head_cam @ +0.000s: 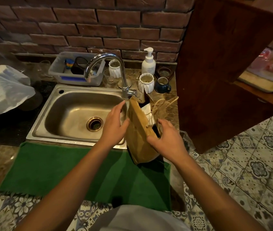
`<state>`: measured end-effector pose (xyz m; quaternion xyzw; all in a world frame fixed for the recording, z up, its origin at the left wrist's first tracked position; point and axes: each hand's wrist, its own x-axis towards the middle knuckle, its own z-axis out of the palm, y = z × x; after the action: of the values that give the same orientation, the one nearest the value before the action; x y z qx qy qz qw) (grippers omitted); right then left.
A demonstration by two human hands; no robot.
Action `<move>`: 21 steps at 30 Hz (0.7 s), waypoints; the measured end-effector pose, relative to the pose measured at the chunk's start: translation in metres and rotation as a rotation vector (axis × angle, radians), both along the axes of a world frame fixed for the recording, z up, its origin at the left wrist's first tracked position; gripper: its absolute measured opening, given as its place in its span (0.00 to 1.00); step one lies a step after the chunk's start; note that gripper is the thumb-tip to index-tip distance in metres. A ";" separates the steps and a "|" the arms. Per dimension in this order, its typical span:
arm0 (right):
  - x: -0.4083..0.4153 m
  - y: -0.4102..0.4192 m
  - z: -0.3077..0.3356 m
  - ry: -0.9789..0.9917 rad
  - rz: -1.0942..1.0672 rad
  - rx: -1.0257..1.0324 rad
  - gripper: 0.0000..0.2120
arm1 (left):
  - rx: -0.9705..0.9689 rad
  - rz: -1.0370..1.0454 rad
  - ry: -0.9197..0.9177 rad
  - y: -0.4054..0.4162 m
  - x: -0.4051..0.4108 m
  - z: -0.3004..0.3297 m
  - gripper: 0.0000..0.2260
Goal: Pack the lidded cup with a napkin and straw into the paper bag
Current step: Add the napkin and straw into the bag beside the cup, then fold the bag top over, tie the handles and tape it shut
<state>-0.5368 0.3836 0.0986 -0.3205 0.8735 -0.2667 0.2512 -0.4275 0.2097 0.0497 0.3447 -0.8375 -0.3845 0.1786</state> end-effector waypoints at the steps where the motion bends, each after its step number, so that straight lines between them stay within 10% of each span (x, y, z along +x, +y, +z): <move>1: 0.001 -0.001 0.001 0.002 0.000 0.010 0.39 | -0.009 -0.016 -0.005 -0.004 -0.003 0.002 0.29; 21: -0.029 0.007 0.009 -0.014 0.082 0.006 0.24 | 0.267 -0.290 -0.117 -0.050 -0.027 0.017 0.46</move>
<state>-0.5661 0.3907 0.1081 -0.3535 0.8586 -0.2556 0.2693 -0.4540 0.1600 0.0663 0.2628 -0.8289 -0.4932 0.0249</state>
